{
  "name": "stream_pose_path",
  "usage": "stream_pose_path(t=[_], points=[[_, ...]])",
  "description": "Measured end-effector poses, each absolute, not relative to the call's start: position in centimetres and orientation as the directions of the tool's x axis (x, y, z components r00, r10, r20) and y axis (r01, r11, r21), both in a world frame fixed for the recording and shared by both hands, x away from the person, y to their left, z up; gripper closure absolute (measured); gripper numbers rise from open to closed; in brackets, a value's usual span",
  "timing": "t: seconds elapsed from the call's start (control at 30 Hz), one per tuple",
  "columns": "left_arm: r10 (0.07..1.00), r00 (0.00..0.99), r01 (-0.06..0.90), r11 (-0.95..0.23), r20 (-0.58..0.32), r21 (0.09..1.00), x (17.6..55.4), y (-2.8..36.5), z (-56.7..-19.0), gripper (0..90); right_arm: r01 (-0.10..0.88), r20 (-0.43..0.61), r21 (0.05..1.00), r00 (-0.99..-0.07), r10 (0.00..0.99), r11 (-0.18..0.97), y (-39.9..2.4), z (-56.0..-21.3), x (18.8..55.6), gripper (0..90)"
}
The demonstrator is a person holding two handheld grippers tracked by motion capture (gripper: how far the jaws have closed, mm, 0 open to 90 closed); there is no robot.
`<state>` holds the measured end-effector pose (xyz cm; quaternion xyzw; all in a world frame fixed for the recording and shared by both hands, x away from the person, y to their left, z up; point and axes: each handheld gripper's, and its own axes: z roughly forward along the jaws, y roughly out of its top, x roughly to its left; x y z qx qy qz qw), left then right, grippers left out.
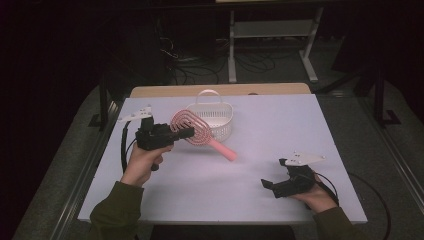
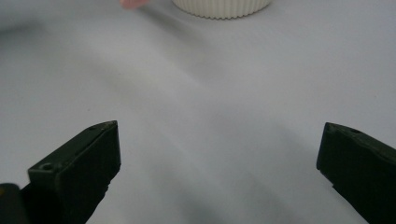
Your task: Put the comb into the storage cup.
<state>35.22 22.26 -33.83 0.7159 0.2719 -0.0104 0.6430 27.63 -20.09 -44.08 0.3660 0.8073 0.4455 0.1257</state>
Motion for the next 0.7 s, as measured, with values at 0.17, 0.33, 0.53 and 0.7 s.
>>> stream_pose_path(t=[0.17,0.33,0.53,0.7], points=[[0.374,0.853,0.398,-0.015,-0.364,0.917,35.6,22.2,-33.0,65.5,0.482,0.127,0.809,-0.702,0.701,0.336,-20.1,-44.2,27.6,0.0],[0.381,0.854,0.383,-0.002,-0.354,0.924,36.4,22.3,-31.7,65.5,0.483,0.126,0.812,-0.694,0.709,0.329,-20.3,-44.1,27.5,0.0],[0.386,0.855,0.373,0.006,-0.347,0.928,37.6,22.4,-30.3,65.5,0.483,0.126,0.811,-0.694,0.709,0.329,-20.3,-44.1,27.5,0.0],[0.397,0.852,0.366,0.015,-0.341,0.931,38.6,22.7,-29.5,65.5,0.486,0.125,0.809,-0.693,0.71,0.331,-20.3,-44.1,27.5,0.0]])
